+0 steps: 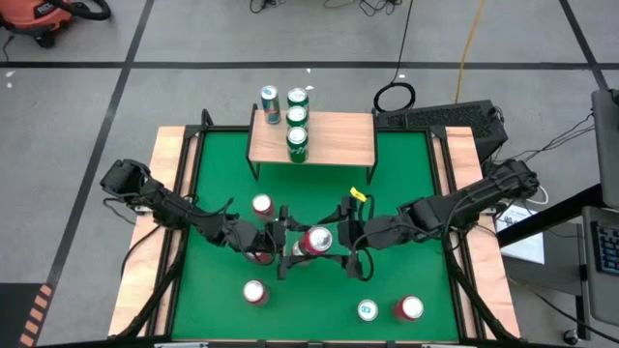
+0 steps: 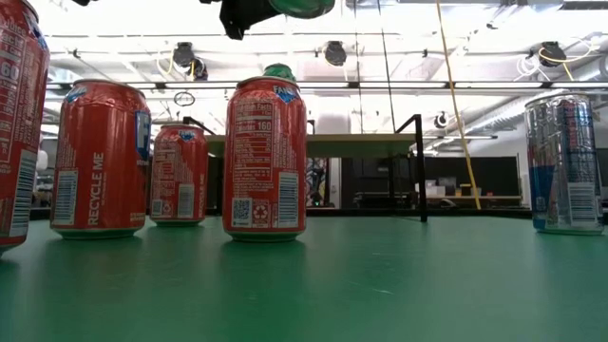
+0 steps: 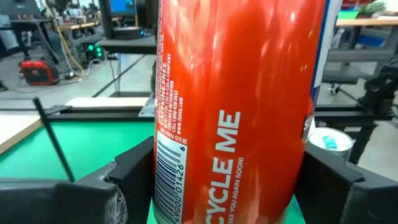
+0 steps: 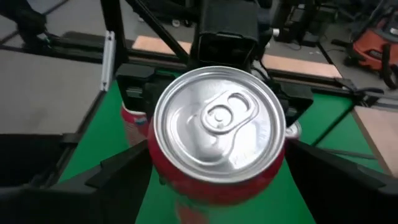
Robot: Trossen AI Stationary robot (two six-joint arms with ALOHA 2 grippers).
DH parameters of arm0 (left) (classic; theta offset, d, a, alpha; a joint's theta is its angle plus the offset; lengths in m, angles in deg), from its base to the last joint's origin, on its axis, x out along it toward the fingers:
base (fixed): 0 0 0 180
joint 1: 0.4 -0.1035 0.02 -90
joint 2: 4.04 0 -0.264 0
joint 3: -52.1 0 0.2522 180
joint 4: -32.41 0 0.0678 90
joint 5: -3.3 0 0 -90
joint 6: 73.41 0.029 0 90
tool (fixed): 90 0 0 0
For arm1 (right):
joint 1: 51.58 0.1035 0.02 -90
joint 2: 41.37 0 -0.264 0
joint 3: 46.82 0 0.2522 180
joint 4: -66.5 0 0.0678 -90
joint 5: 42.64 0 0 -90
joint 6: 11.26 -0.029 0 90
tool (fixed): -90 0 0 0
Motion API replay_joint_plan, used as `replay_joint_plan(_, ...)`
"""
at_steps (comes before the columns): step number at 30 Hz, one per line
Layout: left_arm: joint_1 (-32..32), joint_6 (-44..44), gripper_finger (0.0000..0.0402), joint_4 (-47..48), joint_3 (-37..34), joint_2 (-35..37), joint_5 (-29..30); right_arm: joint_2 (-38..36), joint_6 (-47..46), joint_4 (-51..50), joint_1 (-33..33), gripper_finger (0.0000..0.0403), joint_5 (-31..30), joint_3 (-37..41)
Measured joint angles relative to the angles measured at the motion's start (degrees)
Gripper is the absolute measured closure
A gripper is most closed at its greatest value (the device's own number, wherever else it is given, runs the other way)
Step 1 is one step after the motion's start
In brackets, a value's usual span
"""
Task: Place canned beverage on shelf
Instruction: Put the orange soda can on the shelf
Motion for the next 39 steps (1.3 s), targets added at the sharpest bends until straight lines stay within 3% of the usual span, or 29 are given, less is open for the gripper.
replay_joint_plan(13, 0.0, 0.4, 0.0112, -4.2, 0.0, 0.0, 0.1, 0.6, 0.3, 5.9, 0.3, 0.0057, -2.6, 0.0)
replay_joint_plan(25, 0.0, 2.0, 0.011, -4.5, 0.0, 0.1, 0.9, 0.7, 1.5, 6.9, 0.1, 0.0119, -2.6, 0.0)
replay_joint_plan(29, 0.3, 3.7, 0.0083, -4.4, 0.0, 0.1, 1.3, 0.7, 2.5, 6.9, -0.2, 0.0115, -2.2, 0.0)
replay_joint_plan(34, 0.6, 4.5, 0.0015, -4.8, 0.0, 0.1, 4.6, 0.7, 3.5, 6.0, -0.9, 0.0115, 0.1, 0.1)
replay_joint_plan(39, 0.6, 4.8, 0.0014, -2.4, 0.1, 1.8, 6.3, -0.2, 5.1, 2.8, -1.6, 0.0115, 1.6, 0.1)
